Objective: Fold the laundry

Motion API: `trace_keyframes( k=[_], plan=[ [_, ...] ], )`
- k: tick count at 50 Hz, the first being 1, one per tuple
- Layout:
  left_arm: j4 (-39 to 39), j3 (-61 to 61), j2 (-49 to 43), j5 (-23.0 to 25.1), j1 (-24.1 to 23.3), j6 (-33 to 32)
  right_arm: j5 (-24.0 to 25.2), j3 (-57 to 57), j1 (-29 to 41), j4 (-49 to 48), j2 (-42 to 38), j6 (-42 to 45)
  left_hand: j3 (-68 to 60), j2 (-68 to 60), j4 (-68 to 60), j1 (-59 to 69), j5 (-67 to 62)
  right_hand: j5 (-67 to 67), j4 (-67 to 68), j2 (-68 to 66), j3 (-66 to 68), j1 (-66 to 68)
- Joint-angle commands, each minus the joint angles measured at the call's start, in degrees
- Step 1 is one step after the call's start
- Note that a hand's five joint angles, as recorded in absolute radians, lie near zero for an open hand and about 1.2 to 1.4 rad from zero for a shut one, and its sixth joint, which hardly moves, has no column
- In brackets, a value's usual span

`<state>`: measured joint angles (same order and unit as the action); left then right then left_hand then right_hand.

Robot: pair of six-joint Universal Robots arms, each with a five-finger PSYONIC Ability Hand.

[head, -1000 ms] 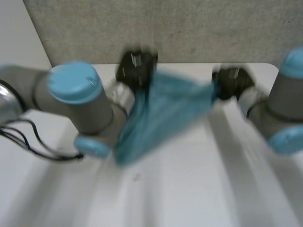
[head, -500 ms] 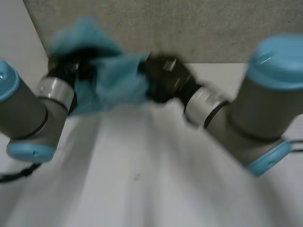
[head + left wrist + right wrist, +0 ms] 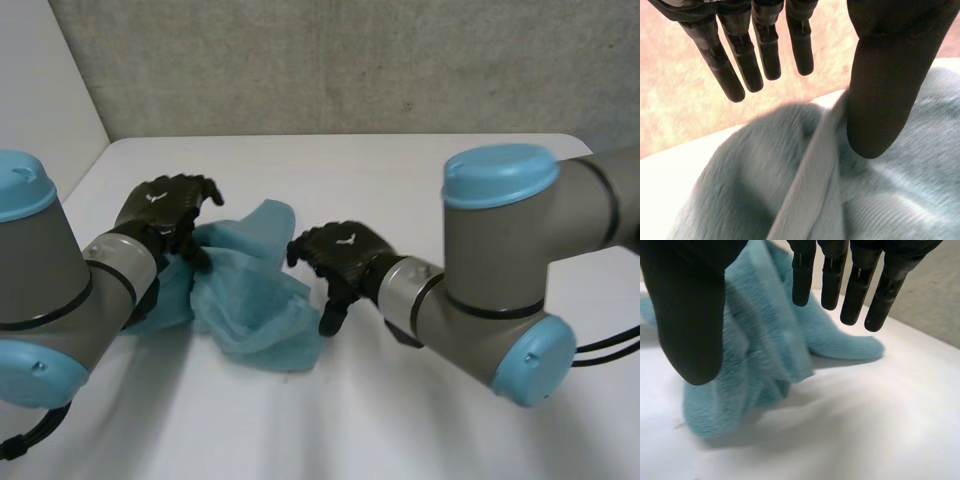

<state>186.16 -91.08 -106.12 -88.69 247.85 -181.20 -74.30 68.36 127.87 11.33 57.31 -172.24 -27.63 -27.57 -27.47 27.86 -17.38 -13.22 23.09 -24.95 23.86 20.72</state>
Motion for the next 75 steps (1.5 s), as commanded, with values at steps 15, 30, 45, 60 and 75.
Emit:
trace_keyframes(
  k=[15, 30, 45, 60, 75],
  plan=[
    [-1.85, 8.63, -7.34, -1.13, -16.69, -16.89, 0.29, 10.47, -16.32, -1.39, 13.18, 0.76, -5.63, -5.69, -5.79, 5.40, -5.88, -0.32, 0.45, 1.41, -0.32, 2.82],
    [-7.04, 15.76, -16.23, -7.20, -21.01, -22.97, 0.73, 17.07, -20.11, -2.63, 13.53, 5.42, -7.48, -7.54, -7.64, 7.25, -7.73, -0.49, 0.61, 1.24, -0.15, 2.99],
    [-12.31, 15.32, -18.16, -13.35, -21.45, -30.44, 0.82, 19.27, -20.73, -5.53, 13.36, 5.68, -22.90, -22.96, -23.06, 22.67, -23.15, -0.49, 0.61, 1.24, -0.15, 2.99],
    [-4.32, 16.99, -6.38, -13.35, -21.45, -30.00, 1.08, 9.69, -20.02, -7.72, 6.42, 4.89, -52.37, -52.43, -52.53, 52.14, -52.62, 3.21, -3.09, 4.94, -3.85, -0.71],
    [4.38, 19.72, 12.41, -9.49, -21.18, -31.67, 22.93, -16.40, -19.32, -4.30, -11.85, -11.87, -52.37, -52.43, -52.53, 52.14, -52.62, 13.22, -13.09, 14.95, -13.86, -10.72]
  ],
)
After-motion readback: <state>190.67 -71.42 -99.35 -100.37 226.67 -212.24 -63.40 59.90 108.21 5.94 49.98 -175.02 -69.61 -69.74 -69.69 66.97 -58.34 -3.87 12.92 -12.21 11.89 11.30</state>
